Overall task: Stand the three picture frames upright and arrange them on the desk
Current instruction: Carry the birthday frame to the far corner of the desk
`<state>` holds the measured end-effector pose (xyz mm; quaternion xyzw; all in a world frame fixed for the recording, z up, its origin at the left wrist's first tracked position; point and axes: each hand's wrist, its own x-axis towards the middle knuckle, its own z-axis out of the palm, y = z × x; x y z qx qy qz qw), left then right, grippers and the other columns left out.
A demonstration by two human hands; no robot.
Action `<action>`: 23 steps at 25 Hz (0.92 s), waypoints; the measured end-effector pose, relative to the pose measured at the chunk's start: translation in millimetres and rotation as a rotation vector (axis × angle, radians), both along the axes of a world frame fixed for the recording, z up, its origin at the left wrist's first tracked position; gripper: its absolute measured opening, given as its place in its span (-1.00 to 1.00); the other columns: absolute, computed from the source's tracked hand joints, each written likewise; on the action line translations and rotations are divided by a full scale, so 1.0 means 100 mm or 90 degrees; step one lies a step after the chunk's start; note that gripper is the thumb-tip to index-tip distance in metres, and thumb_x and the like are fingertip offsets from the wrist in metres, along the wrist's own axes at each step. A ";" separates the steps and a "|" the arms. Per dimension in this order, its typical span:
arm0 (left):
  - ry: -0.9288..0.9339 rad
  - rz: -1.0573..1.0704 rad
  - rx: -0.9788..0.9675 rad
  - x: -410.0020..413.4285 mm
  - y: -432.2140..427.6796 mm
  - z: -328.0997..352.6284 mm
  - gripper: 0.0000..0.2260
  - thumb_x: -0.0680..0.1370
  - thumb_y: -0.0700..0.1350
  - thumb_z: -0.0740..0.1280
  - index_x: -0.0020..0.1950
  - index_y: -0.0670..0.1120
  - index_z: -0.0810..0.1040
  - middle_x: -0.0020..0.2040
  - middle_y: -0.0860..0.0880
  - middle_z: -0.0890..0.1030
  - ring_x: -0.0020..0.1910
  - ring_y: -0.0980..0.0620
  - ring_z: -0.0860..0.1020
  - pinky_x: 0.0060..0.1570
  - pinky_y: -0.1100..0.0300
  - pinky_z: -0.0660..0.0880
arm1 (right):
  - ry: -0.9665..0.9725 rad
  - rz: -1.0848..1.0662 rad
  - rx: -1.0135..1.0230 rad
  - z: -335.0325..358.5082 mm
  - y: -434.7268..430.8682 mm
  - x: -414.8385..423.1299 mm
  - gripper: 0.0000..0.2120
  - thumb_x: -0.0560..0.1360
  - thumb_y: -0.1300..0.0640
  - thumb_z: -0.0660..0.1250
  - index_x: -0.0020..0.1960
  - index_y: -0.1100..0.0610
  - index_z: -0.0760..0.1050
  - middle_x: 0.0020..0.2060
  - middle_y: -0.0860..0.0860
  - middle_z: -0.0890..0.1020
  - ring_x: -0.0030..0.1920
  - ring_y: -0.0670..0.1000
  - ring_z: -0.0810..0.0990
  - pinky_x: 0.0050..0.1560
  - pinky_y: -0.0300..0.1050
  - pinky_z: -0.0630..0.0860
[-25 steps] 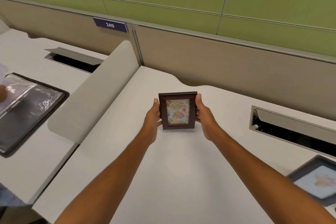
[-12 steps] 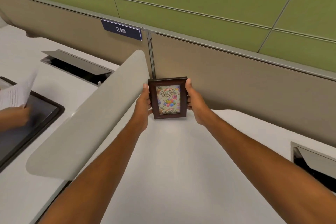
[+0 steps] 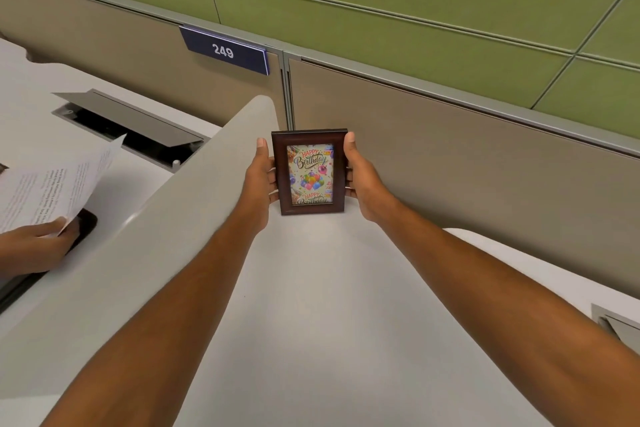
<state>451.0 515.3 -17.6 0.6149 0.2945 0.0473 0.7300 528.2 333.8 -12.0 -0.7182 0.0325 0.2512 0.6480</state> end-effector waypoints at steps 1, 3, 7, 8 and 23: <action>0.002 -0.002 0.002 0.02 0.01 -0.01 -0.30 0.65 0.47 0.03 0.45 -0.01 0.59 0.36 -0.08 0.70 0.30 -0.15 0.68 0.40 -0.15 0.53 | 0.000 -0.003 -0.003 -0.02 0.01 0.03 -0.44 0.60 -0.51 0.08 0.03 -0.14 0.66 -0.17 -0.19 0.78 -0.06 -0.10 0.75 -0.12 -0.16 0.57; 0.004 -0.007 0.010 0.06 0.03 -0.02 -0.27 0.65 0.48 0.02 0.50 -0.02 0.58 0.38 -0.09 0.69 0.32 -0.16 0.67 0.38 -0.15 0.53 | 0.004 -0.009 -0.004 -0.04 0.02 0.06 -0.45 0.61 -0.51 0.09 0.00 -0.14 0.65 -0.28 -0.24 0.78 -0.10 -0.11 0.75 -0.14 -0.16 0.57; 0.004 0.000 0.017 0.08 0.09 -0.03 -0.27 0.64 0.48 0.03 0.50 -0.01 0.57 0.38 -0.08 0.69 0.31 -0.16 0.68 0.39 -0.15 0.54 | 0.005 0.005 0.003 -0.06 0.05 0.07 -0.44 0.59 -0.52 0.09 0.01 -0.14 0.66 -0.26 -0.23 0.79 -0.12 -0.12 0.76 -0.14 -0.17 0.57; 0.002 0.004 0.016 0.08 0.10 -0.03 -0.27 0.64 0.48 0.04 0.50 -0.01 0.57 0.38 -0.08 0.69 0.31 -0.16 0.68 0.40 -0.16 0.54 | 0.004 0.012 0.006 -0.06 0.07 0.06 -0.44 0.59 -0.52 0.09 0.02 -0.13 0.66 -0.22 -0.21 0.79 -0.10 -0.12 0.76 -0.13 -0.17 0.57; 0.029 0.218 0.022 -1.06 -0.67 -0.13 -0.59 0.70 0.29 0.24 0.31 0.01 0.59 0.34 -0.07 0.66 0.35 -0.06 0.56 0.28 0.06 0.37 | 0.003 0.030 -0.072 -0.02 -0.67 -0.81 -0.20 0.60 -0.51 0.09 0.59 0.02 0.42 0.34 0.03 0.62 0.42 0.11 0.56 0.39 0.10 0.37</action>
